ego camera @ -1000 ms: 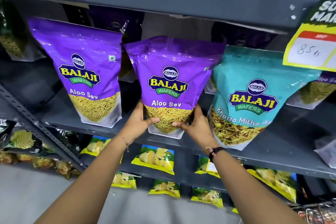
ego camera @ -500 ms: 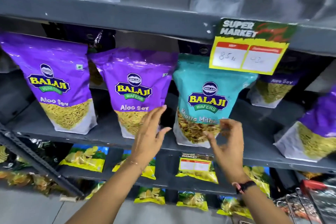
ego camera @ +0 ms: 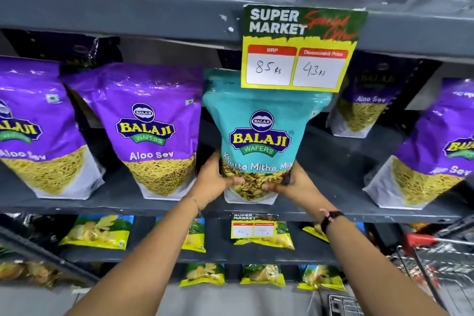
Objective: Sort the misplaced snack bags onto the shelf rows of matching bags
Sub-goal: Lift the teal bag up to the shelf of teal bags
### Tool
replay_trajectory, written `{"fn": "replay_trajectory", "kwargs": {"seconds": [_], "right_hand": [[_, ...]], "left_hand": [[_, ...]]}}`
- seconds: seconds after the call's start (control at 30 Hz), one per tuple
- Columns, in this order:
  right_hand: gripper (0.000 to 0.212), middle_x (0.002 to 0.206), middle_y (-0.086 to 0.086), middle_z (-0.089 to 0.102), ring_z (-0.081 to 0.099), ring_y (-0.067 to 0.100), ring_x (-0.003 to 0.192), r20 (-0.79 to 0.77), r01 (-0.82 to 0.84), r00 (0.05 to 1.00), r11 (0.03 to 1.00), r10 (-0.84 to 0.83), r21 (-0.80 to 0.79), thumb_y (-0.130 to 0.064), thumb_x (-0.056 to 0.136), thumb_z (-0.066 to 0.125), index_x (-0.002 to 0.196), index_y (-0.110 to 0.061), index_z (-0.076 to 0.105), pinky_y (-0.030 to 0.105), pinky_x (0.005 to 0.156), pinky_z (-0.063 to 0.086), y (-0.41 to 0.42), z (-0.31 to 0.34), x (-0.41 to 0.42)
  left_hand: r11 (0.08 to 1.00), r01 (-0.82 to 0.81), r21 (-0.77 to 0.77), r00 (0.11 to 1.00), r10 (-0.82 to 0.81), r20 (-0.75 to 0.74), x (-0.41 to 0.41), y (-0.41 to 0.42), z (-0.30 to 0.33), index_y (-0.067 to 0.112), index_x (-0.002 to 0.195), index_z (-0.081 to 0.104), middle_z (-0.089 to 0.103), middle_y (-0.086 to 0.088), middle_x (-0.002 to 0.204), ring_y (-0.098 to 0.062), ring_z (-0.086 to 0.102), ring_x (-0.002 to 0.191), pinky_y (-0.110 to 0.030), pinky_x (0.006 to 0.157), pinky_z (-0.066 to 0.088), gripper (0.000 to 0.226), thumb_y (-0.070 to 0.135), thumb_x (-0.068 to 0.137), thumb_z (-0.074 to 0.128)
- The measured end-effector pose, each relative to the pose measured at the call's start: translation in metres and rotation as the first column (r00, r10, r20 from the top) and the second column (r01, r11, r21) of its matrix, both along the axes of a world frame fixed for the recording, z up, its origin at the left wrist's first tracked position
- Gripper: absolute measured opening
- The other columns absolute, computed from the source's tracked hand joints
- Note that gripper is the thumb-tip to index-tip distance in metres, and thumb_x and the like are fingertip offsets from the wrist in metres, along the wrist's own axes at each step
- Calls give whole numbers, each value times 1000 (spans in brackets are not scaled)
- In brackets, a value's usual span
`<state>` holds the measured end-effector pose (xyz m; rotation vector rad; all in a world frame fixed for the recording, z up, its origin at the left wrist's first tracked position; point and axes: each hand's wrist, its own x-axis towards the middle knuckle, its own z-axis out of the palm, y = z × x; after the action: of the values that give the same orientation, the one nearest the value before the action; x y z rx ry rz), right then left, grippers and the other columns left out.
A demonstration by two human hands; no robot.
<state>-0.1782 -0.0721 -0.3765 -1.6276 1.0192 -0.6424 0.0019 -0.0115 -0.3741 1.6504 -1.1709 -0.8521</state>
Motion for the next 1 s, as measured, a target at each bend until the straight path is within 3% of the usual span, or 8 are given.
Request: {"fn": "replay_trajectory", "kwargs": {"seconds": [0.2, 0.3, 0.37, 0.57, 0.63, 0.77, 0.93, 1.0], "right_hand": [[64, 106, -7, 58, 56, 17, 108, -6, 23, 1000, 997, -23, -73, -6, 62, 77, 110, -26, 41, 34, 92, 49, 32, 17, -21], [63, 96, -18, 57, 55, 1, 90, -30, 14, 999, 988, -19, -155, -8, 61, 78, 107, -28, 41, 7, 73, 48, 55, 37, -31], [62, 93, -23, 55, 54, -6, 85, -20, 16, 1000, 979, -20, -202, -7, 61, 79, 106, -28, 42, 0, 65, 44, 70, 50, -38], [60, 94, -27, 55, 52, -26, 79, -6, -2, 1000, 943, 0, -332, -11, 57, 81, 96, -37, 44, 0, 66, 44, 102, 92, -51], [61, 92, -28, 54, 50, -28, 78, -6, -1, 1000, 924, -1, -383, -11, 56, 82, 93, -39, 43, -1, 65, 42, 110, 109, -52], [58, 88, -30, 51, 47, -32, 74, 0, -2, 1000, 866, 2, -499, -12, 55, 82, 86, -41, 41, -5, 62, 37, 123, 152, -55], [50, 90, -31, 54, 55, -16, 81, 6, -12, 1000, 809, 20, -588, -30, 52, 81, 83, -43, 45, 5, 78, 45, 126, 217, -54], [51, 92, -26, 57, 58, -11, 84, 41, 10, 999, 797, 19, -604, -40, 47, 78, 87, -41, 47, 12, 79, 47, 123, 244, -52]], "left_hand": [[998, 2, -59, 997, 3, 81, -13, 28, 13, 9, 116, 48, 60, -8, 117, -17, 51, 105, -27, 89, 39, 71, 8, 53, 82], [993, 16, -117, 996, -7, 84, -19, 49, 30, 14, 109, 51, 59, -1, 108, -13, 51, 101, -24, 86, 38, 68, 7, 50, 84], [988, 41, -148, 996, -29, 86, -20, 61, 44, 23, 100, 50, 59, 3, 102, -13, 54, 100, -24, 85, 41, 65, 6, 48, 85], [971, 140, -194, 986, -119, 116, -21, 94, 89, 35, 100, 50, 64, 6, 106, -11, 59, 103, -29, 94, 45, 78, 39, 29, 82], [963, 151, -223, 984, -124, 131, -20, 103, 106, 37, 96, 49, 62, 15, 99, -2, 59, 94, -23, 89, 48, 74, 30, 33, 87], [926, 167, -340, 977, -111, 180, -20, 118, 147, 40, 92, 48, 56, 23, 96, 20, 54, 83, 5, 72, 39, 68, 12, 44, 86], [857, 181, -482, 977, -100, 190, -18, 120, 209, 39, 86, 54, 61, 24, 92, 20, 55, 81, 1, 73, 40, 64, 36, 32, 89], [832, 183, -524, 978, -99, 184, -15, 112, 232, 37, 86, 58, 68, 22, 87, 10, 60, 85, -10, 79, 47, 66, 51, 27, 84]]}}
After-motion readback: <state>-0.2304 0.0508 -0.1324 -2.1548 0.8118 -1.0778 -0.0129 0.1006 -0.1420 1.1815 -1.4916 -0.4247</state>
